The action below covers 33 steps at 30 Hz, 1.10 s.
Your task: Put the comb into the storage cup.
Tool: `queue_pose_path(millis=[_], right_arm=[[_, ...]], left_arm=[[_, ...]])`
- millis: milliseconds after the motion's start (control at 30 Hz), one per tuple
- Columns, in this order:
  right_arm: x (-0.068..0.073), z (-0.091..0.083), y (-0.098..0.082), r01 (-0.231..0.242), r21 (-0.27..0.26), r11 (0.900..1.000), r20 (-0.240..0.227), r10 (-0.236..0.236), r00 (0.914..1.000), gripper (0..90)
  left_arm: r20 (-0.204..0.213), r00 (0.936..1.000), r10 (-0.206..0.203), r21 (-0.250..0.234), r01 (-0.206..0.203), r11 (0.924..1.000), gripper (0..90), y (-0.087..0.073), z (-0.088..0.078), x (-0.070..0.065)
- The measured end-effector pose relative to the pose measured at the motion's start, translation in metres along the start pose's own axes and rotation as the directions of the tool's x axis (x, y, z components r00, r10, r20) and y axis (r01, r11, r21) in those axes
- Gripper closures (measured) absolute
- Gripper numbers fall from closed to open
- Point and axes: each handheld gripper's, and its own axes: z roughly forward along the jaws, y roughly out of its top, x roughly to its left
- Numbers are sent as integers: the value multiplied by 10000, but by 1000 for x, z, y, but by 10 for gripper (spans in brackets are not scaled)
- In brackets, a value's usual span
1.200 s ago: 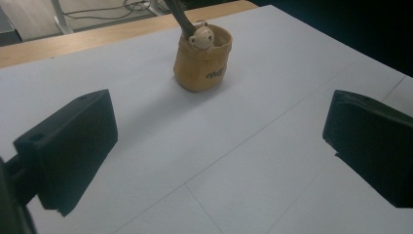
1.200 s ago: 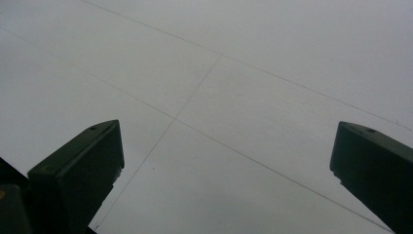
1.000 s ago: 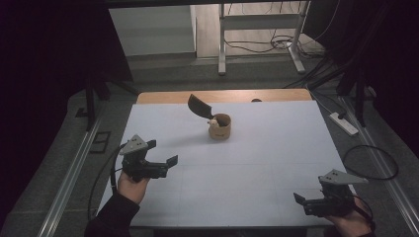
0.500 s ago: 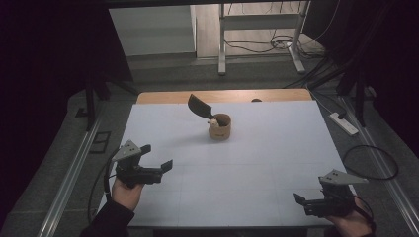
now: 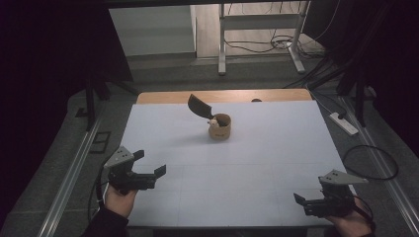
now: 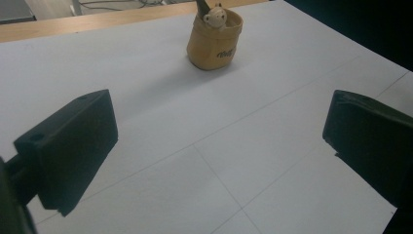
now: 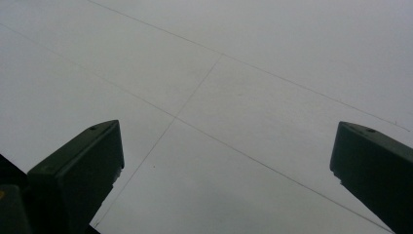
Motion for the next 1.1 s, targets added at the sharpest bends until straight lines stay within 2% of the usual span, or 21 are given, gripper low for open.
queue_pose_path(millis=[1100], right_arm=[[1,1,0,25,71,10000,38,-25,10000,0]], left_arm=[[-603,9979,-254,275,271,9993,0,-28,-28,0]])
